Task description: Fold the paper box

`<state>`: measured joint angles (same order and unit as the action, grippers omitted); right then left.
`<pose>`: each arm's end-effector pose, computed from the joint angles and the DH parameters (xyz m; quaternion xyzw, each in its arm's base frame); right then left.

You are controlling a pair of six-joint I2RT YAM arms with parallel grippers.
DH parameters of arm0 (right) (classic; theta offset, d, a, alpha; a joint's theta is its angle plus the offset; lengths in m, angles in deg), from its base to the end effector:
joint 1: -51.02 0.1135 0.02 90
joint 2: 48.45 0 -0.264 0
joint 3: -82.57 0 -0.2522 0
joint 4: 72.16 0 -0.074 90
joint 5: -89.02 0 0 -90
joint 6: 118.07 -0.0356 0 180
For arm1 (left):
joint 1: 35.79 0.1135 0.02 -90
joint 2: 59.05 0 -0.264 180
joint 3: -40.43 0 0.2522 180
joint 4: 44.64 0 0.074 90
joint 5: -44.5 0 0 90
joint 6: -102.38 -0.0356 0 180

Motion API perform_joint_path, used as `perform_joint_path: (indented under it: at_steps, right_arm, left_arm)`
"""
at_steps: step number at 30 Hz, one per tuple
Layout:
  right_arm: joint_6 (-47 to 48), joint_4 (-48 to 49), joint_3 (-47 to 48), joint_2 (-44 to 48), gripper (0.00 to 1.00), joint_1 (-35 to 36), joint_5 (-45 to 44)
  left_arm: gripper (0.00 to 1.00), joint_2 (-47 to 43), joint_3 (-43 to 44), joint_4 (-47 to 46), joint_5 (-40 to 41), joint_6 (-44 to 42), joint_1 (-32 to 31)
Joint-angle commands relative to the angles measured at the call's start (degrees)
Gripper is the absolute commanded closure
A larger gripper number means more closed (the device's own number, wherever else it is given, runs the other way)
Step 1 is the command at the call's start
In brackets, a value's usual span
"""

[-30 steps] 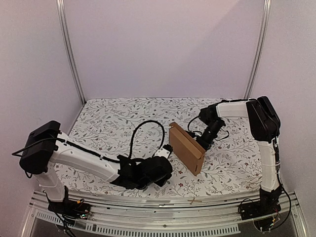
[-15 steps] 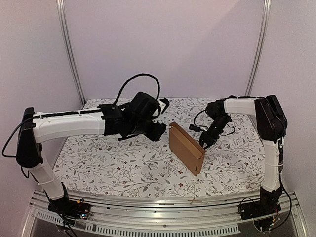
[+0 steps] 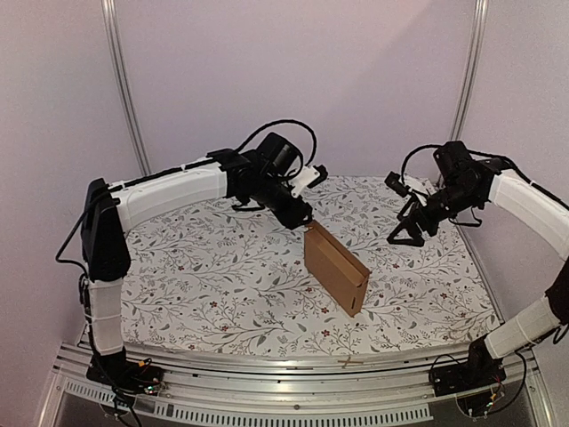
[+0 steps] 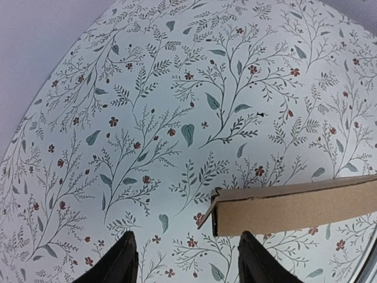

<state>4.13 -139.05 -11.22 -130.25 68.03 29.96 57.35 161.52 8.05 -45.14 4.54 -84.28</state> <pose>0.2644 0.1000 0.3015 -0.4474 0.8247 0.2265 0.2615 0.3064 -0.3459 0.2891 0.4397 0.8236 -0.1217 0.3371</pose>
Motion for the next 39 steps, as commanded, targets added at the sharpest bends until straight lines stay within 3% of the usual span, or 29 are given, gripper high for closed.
perform_joint_path:
  at_steps: [1, 5, 7, 12, 24, 31, 39]
  right_arm:
    - [-3.69, -3.41, 4.6, -0.58, 0.01, -3.35, 11.08]
    - [13.47, -21.52, 9.08, -4.65, 0.17, -3.37, 17.4]
    - [18.8, -23.39, 8.21, -4.56, 0.22, -3.36, 17.14]
    - [20.62, -23.14, 4.95, -2.47, 0.29, -3.29, 15.21]
    - [27.46, -22.89, -0.75, 1.72, 0.33, 0.71, 5.01]
    - [26.16, -21.41, -1.89, 1.83, 0.35, 3.32, 3.78]
    - [26.14, -19.39, -2.31, 1.56, 0.37, 4.71, 1.62]
  left_arm:
    - [0.44, 3.99, 6.07, 6.97, -4.17, -4.96, 0.3]
    - [0.5, 6.56, 9.22, 9.04, -4.4, -6.85, 1.03]
    - [0.55, 7.32, 10.2, 9.59, -5.25, -7.18, 1.69]
    - [0.69, 8.11, 11.2, 9.91, -8.02, -7.64, 2.59]
    - [0.72, 11.28, 14.92, 12.05, -9.46, -8.45, 2.61]
    - [0.87, 13.91, 18.9, 14.02, -9.74, -8.47, 2.61]
    - [0.98, 14.03, 19.12, 14.78, -11.22, -8.21, 2.61]
